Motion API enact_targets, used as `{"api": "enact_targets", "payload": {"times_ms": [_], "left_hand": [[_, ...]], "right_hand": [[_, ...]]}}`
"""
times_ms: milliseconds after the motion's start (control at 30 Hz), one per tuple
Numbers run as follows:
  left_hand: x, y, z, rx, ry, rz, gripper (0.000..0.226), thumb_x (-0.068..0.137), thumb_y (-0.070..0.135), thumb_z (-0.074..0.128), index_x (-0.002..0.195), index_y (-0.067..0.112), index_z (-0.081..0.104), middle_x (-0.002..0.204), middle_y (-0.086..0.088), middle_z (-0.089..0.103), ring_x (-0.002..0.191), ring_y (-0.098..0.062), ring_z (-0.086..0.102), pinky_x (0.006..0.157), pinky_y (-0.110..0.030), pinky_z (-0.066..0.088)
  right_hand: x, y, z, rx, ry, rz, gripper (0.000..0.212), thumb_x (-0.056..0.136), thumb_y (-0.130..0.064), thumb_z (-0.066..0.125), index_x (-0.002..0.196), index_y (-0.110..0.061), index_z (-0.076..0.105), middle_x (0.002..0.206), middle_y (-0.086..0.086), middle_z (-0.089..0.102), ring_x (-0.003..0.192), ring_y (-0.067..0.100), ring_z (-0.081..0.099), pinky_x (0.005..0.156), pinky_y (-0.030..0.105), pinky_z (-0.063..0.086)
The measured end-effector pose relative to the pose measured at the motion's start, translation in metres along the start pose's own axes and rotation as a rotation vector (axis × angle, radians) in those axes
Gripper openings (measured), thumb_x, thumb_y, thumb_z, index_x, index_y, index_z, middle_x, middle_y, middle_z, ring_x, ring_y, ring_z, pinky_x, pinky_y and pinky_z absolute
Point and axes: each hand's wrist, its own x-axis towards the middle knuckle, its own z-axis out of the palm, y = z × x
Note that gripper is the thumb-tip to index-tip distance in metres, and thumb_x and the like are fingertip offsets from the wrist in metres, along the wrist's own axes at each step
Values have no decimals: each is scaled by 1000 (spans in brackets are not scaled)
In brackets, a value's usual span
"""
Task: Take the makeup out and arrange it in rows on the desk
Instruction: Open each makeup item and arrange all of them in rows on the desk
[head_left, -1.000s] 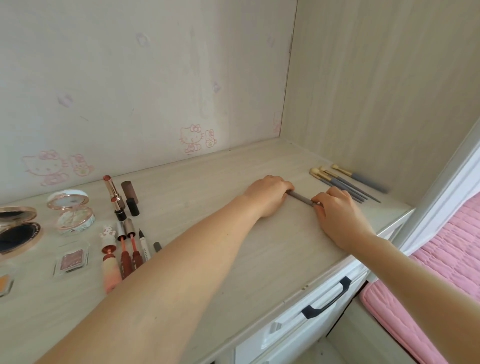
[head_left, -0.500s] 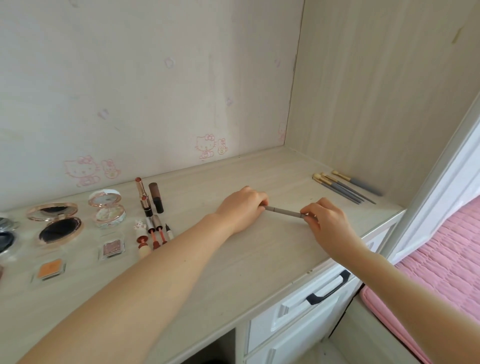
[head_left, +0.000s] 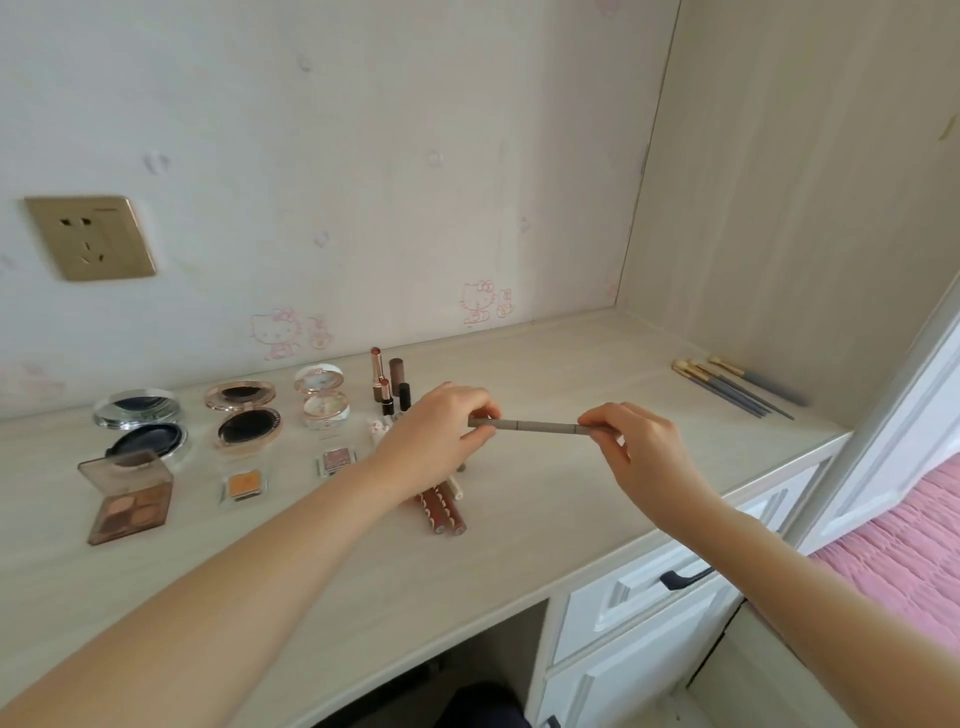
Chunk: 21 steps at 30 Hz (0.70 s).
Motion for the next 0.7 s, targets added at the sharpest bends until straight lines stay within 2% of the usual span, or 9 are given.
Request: {"api": "enact_targets", "payload": {"times_ms": [133, 200, 300, 400, 500, 567, 700], "left_hand": [[-35, -9, -27, -60, 56, -74, 8, 89, 21, 64, 95, 26, 65, 90, 15, 61, 90, 0, 55, 80, -23, 45], [-53, -13, -39, -74, 78, -95, 8, 89, 21, 64, 96, 25, 65, 93, 13, 63, 91, -1, 57, 80, -22, 45], [-79, -19, -57, -81, 110, -114, 8, 90, 23, 62, 97, 26, 65, 91, 14, 64, 88, -3, 57, 77, -22, 45], [-106, -24, -74, -32, 131, -146, 9, 92, 27, 60, 99, 28, 64, 87, 15, 61, 84, -4, 56, 74, -24, 46], [-133, -29, -88, 81, 142, -169, 11, 89, 31, 63, 101, 30, 64, 83, 20, 55, 81, -1, 53, 69, -22, 44], [-148, -29, -96, 216, 149, -165, 11, 88, 31, 65, 99, 28, 65, 80, 18, 53, 79, -5, 53, 64, -26, 43], [-166, -27, -105, 387, 140, -124, 10, 88, 26, 66, 95, 20, 67, 82, 9, 63, 80, -15, 59, 60, -33, 47]], "right_hand": [[4, -31, 11, 54, -6, -38, 16, 93, -6, 56, 100, -12, 68, 85, 1, 63, 71, 17, 56, 63, 23, 46], [5, -47, 17, 60, -25, -65, 17, 95, -10, 53, 103, -14, 67, 87, -2, 61, 75, 15, 54, 66, 28, 47], [6, -73, 25, 46, -58, -147, 19, 97, -12, 51, 107, -14, 66, 92, -4, 61, 84, 18, 53, 72, 32, 48], [7, -100, 35, 47, -85, -209, 19, 97, -14, 52, 107, -13, 67, 93, -4, 60, 86, 19, 53, 73, 30, 47], [7, -124, 47, 75, -117, -257, 19, 96, -14, 52, 107, -13, 67, 94, -2, 60, 86, 19, 51, 73, 29, 46], [6, -139, 57, 96, -137, -282, 19, 96, -15, 52, 108, -12, 68, 96, -1, 61, 87, 20, 52, 73, 30, 46], [0, -164, 79, 135, -157, -326, 18, 96, -12, 54, 105, -10, 69, 95, 3, 63, 89, 25, 55, 76, 34, 48]]}}
